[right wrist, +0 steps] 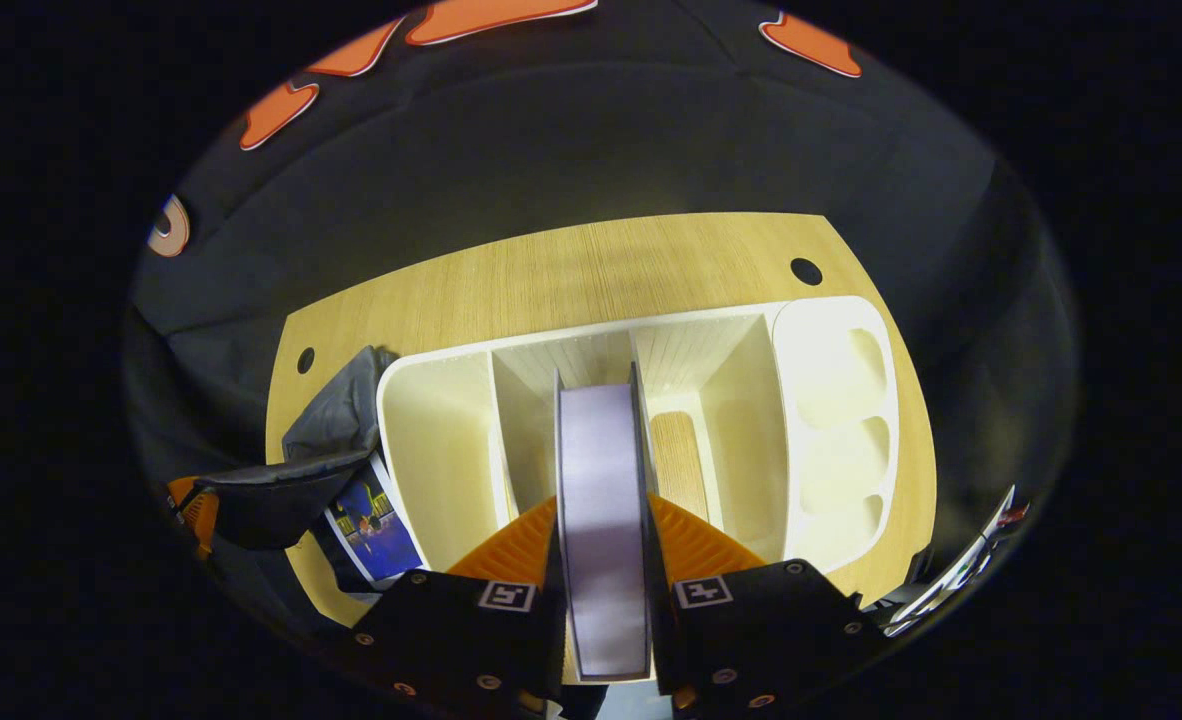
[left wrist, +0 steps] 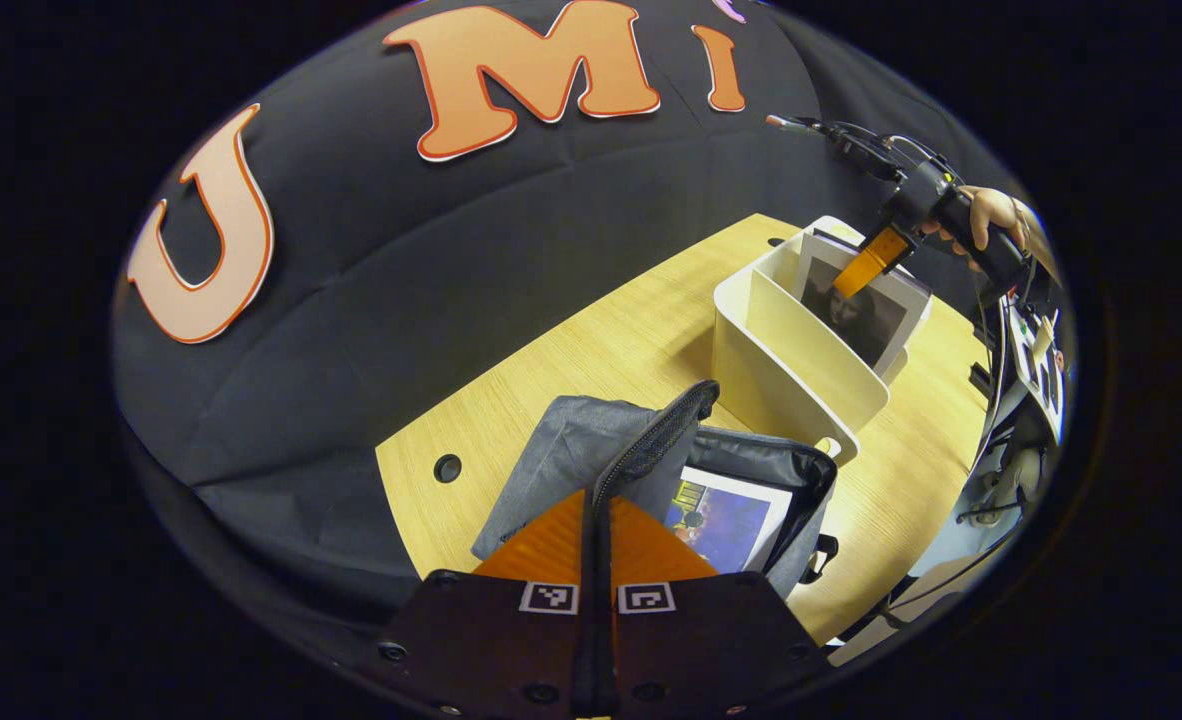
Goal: Open the schoolbag, grab two books from the bookshelf and put them into the schoolbag.
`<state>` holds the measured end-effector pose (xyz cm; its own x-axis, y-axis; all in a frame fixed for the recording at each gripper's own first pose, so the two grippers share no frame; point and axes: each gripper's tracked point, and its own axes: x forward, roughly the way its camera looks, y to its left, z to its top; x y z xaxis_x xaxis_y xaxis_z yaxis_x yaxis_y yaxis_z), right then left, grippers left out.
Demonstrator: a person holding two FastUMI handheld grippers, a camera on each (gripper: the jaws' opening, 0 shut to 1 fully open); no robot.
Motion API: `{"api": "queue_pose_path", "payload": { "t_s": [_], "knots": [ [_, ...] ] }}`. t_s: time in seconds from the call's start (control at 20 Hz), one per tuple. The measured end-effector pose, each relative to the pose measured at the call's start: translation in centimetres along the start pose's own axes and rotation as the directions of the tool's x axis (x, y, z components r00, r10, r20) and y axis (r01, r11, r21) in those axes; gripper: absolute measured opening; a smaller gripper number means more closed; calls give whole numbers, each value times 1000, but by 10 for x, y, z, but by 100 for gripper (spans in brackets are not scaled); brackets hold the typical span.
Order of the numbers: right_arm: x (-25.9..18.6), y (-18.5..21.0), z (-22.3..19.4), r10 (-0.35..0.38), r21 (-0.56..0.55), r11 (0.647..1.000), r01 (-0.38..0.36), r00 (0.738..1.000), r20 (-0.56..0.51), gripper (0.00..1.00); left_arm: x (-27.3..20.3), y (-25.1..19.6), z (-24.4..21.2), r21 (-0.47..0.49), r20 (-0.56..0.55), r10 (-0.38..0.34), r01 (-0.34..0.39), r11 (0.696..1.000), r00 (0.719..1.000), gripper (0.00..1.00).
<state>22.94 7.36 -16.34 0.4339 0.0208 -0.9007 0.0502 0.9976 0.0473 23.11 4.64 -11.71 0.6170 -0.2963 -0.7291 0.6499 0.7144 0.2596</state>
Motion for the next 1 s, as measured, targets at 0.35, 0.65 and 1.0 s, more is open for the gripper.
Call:
{"api": "queue_pose_path", "payload": {
  "t_s": [0.35,0.65,1.0],
  "knots": [
    [-65,4,20,-38,-52,998,43,995,93,35,-1,-4,-4,-1,11,-12,12,1000,1000,0],
    [-145,12,20,-49,-37,998,57,979,200,34,-3,-5,-6,19,25,-24,24,1000,999,0],
    [-230,37,-36,109,85,987,-140,950,291,33,-8,-9,-4,53,45,-18,15,998,999,0]
  ]
}}
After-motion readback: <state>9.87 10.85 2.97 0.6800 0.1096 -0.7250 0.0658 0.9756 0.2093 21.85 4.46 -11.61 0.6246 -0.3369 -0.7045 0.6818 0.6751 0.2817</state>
